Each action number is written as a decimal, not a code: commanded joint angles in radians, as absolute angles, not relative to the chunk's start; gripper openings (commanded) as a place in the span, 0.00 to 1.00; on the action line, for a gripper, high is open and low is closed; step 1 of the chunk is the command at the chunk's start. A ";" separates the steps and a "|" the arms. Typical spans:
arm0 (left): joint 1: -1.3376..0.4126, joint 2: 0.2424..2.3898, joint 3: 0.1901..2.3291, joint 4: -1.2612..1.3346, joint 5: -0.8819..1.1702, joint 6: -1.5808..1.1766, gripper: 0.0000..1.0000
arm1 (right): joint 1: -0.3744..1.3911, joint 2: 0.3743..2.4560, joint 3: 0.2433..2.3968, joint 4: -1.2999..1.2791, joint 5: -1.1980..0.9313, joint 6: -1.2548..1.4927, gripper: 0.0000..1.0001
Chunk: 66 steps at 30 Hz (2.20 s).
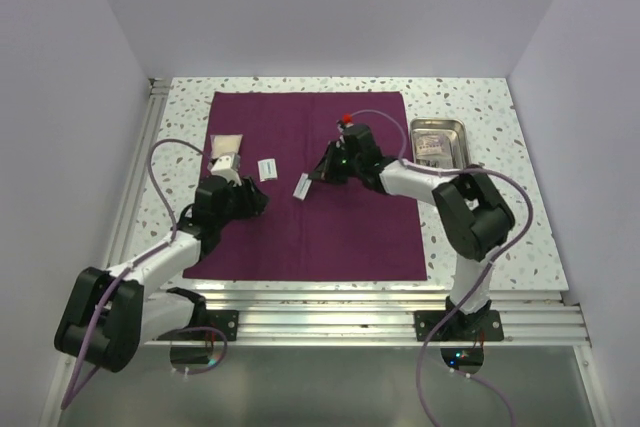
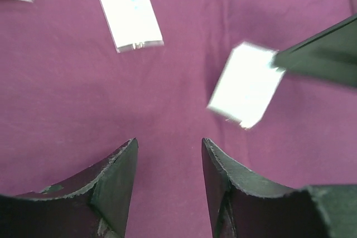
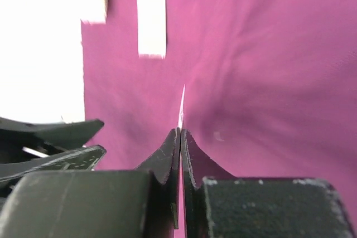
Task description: Prepare the surgical pack
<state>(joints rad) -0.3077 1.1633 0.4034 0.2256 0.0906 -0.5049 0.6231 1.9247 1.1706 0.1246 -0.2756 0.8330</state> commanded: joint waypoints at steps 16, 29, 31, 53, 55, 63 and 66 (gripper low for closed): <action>-0.305 1.117 0.368 0.307 0.094 -0.480 0.55 | -0.174 1.586 0.994 -0.061 -0.321 0.676 0.00; -0.305 1.100 0.362 0.311 0.091 -0.479 0.55 | -0.261 1.623 0.925 -0.005 -0.365 0.673 0.00; -0.305 1.085 0.357 0.308 0.080 -0.477 0.55 | -0.262 1.614 0.920 -0.005 -0.348 0.673 0.14; -0.275 1.247 0.575 0.189 0.023 -0.581 0.55 | 0.395 1.670 1.136 -0.089 -0.322 0.563 0.55; -0.268 1.319 0.620 0.195 0.023 -0.583 0.53 | 0.478 1.773 1.214 -0.078 -0.330 0.589 0.57; -0.238 1.499 0.739 0.192 0.015 -0.572 0.37 | 0.636 2.087 1.491 -0.035 -0.373 0.687 0.62; -0.235 1.544 0.773 0.189 0.002 -0.572 0.31 | 0.650 2.177 1.572 -0.014 -0.376 0.733 0.63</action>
